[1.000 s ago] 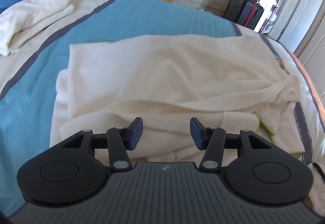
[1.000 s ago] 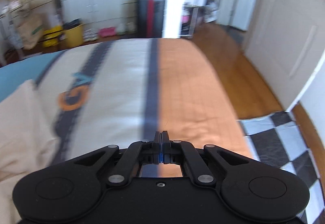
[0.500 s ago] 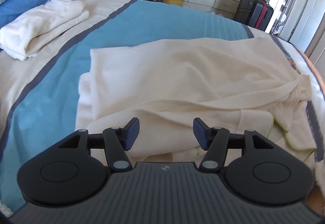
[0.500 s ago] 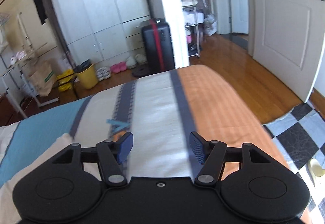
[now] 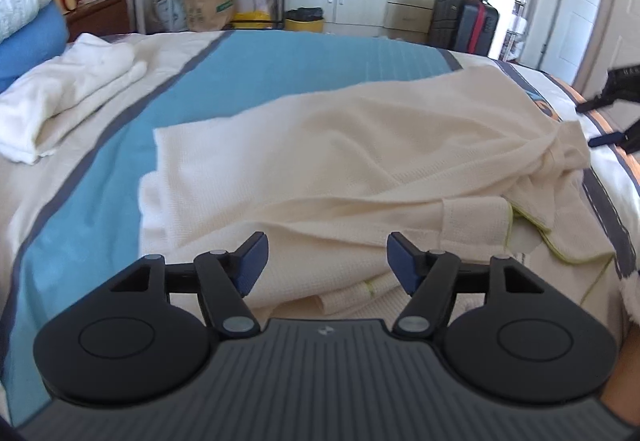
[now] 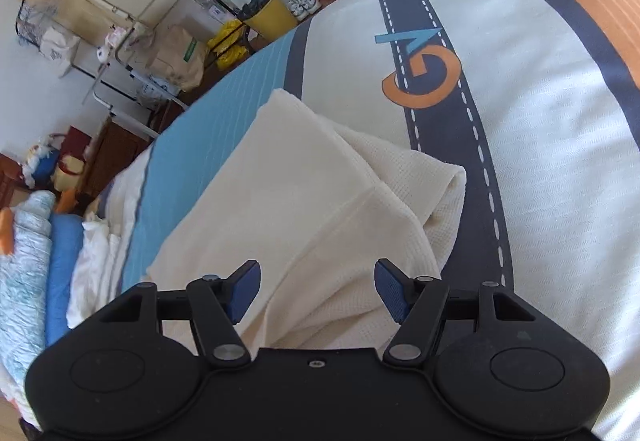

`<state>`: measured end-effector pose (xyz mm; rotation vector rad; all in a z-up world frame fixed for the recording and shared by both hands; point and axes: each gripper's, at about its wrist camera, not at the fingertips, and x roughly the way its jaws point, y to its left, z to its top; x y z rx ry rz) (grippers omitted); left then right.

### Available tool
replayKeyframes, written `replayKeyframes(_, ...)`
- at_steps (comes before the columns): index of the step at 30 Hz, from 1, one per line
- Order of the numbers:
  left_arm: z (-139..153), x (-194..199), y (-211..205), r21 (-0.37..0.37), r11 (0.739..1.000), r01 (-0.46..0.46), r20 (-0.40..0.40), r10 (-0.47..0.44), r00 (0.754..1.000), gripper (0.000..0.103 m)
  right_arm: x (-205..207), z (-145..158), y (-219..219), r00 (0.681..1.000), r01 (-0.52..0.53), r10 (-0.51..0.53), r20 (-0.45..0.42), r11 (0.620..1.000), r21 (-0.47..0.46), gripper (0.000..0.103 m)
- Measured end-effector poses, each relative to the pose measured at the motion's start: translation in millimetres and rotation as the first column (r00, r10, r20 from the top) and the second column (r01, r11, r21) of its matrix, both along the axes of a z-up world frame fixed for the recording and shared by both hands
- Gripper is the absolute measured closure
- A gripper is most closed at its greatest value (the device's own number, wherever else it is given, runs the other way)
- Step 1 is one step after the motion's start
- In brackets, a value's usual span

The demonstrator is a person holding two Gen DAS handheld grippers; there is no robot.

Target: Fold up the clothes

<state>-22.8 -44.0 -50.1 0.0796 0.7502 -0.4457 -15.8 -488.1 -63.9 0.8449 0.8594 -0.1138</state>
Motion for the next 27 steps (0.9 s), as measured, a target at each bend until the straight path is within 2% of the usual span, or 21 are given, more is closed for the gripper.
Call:
replayKeyframes(3, -11.9, -2.1, -10.7, 0.063, 0.998, 0.028, -0.014, -0.027, 1.000, 0.037, -13.0, 0.3, -15.1, 0.999, 0.048, -0.049, 0.018, 0.998, 0.046, 0.034)
replayKeyframes(5, -13.2, -2.5, -11.8, 0.065, 0.997, 0.031, -0.031, -0.029, 0.999, 0.037, -15.5, -0.5, -23.5, 0.997, 0.080, -0.080, 0.004, 0.996, 0.041, 0.034)
replayKeyframes(7, -6.9, 8.2, 7.8, -0.110, 0.994, -0.019, -0.113, 0.006, 0.994, 0.037, -15.0, 2.6, -22.6, 0.997, 0.077, -0.079, -0.021, 0.995, -0.067, 0.034)
replayKeyframes(9, -5.5, 22.4, 34.0, -0.293, 0.949, -0.113, -0.219, 0.049, 0.975, 0.037, -11.7, 4.0, -15.3, 0.996, 0.047, -0.062, -0.062, 0.975, -0.218, 0.034)
replayKeyframes(10, -6.4, 26.1, 41.3, -0.304, 0.941, -0.147, -0.232, 0.077, 0.970, 0.037, -9.8, 4.2, -10.8, 0.995, 0.027, -0.054, -0.085, 0.956, -0.293, 0.034)
replayKeyframes(11, -8.7, 27.2, 45.0, -0.264, 0.950, -0.164, -0.212, 0.108, 0.971, 0.037, -7.1, 3.0, -7.7, 0.994, 0.003, -0.040, -0.104, 0.942, -0.336, 0.034)
replayKeyframes(14, -21.8, 29.7, 55.1, -0.165, 0.963, -0.214, -0.172, 0.185, 0.968, 0.037, 4.5, -5.0, -3.4, 0.992, -0.080, 0.042, -0.121, 0.941, -0.327, 0.035)
replayKeyframes(16, -37.4, 31.1, 61.6, -0.180, 0.953, -0.243, -0.231, 0.199, 0.952, 0.037, 14.5, -8.0, 2.3, 0.988, -0.131, 0.091, -0.124, 0.920, -0.369, 0.035)
replayKeyframes(17, -40.9, 30.6, 63.2, -0.198, 0.948, -0.249, -0.237, 0.200, 0.951, 0.037, 21.2, -9.5, 6.0, 0.986, -0.156, 0.116, -0.121, 0.899, -0.408, 0.049)
replayKeyframes(19, -37.8, 29.6, 58.8, -0.176, 0.955, -0.238, -0.210, 0.199, 0.957, 0.037, 33.6, -8.3, 18.6, 0.970, -0.245, 0.205, -0.134, 0.838, -0.487, 0.096)
replayKeyframes(20, -35.1, 29.3, 55.7, -0.157, 0.961, -0.229, -0.196, 0.197, 0.961, 0.037, 35.9, -4.8, 26.2, 0.959, -0.283, 0.250, -0.134, 0.803, -0.524, 0.098)
replayKeyframes(21, -32.1, 28.6, 53.5, -0.143, 0.965, -0.221, -0.182, 0.194, 0.964, 0.037, 33.6, 2.1, 32.2, 0.954, -0.291, 0.279, -0.109, 0.782, -0.552, 0.098)
replayKeyframes(22, -28.0, 26.7, 54.0, -0.146, 0.965, -0.216, -0.169, 0.191, 0.967, 0.037, 25.7, 13.5, 35.1, 0.956, -0.267, 0.290, -0.052, 0.778, -0.569, 0.098)
replayKeyframes(25, -17.1, 20.5, 56.9, -0.149, 0.967, -0.205, -0.123, 0.188, 0.974, 0.037, -8.8, 53.3, 34.1, 0.947, -0.123, 0.272, 0.169, 0.797, -0.591, 0.098)
replayKeyframes(27, -10.6, 16.0, 59.9, -0.148, 0.968, -0.201, -0.081, 0.191, 0.978, 0.036, -33.7, 70.5, 27.1, 0.940, -0.016, 0.216, 0.265, 0.802, -0.597, 0.098)
